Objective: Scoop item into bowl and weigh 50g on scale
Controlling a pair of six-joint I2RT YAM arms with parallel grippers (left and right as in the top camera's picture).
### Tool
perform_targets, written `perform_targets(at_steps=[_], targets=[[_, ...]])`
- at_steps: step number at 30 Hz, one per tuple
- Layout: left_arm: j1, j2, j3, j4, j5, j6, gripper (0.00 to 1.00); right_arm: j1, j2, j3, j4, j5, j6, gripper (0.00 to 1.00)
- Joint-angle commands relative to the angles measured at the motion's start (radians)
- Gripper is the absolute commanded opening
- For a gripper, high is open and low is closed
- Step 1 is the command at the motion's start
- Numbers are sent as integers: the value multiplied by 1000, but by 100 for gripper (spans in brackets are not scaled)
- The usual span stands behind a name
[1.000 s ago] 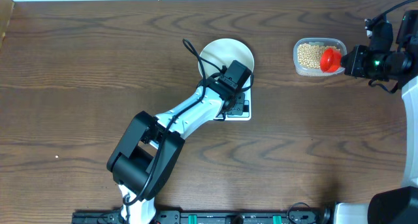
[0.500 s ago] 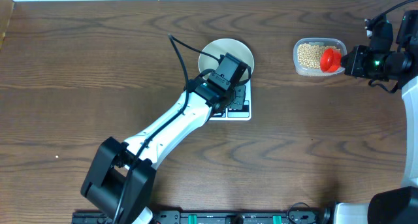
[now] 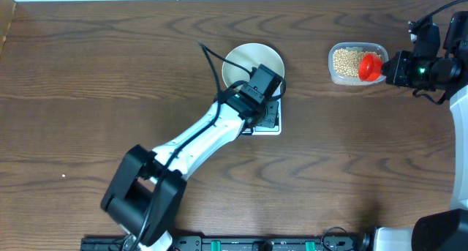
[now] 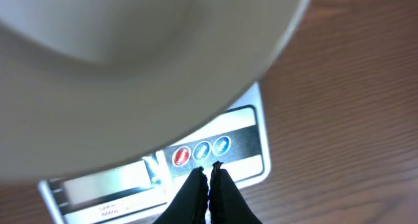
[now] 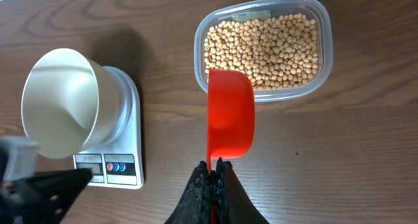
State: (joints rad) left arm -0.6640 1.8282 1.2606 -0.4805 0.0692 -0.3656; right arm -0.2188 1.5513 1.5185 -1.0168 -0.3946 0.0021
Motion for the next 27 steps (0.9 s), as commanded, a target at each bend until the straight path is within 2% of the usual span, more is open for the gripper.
perform_targets(at_steps=[1,14,27], targets=[[0,43,0,7,-2,10,7,-3,8,18,-8,0,-19,1],[0,62,0,21,-11,18,7,-3,8,18,-8,0,-27,1],[0,155,0,31,-13,17,7,-3,8,18,-17,0,-42,1]])
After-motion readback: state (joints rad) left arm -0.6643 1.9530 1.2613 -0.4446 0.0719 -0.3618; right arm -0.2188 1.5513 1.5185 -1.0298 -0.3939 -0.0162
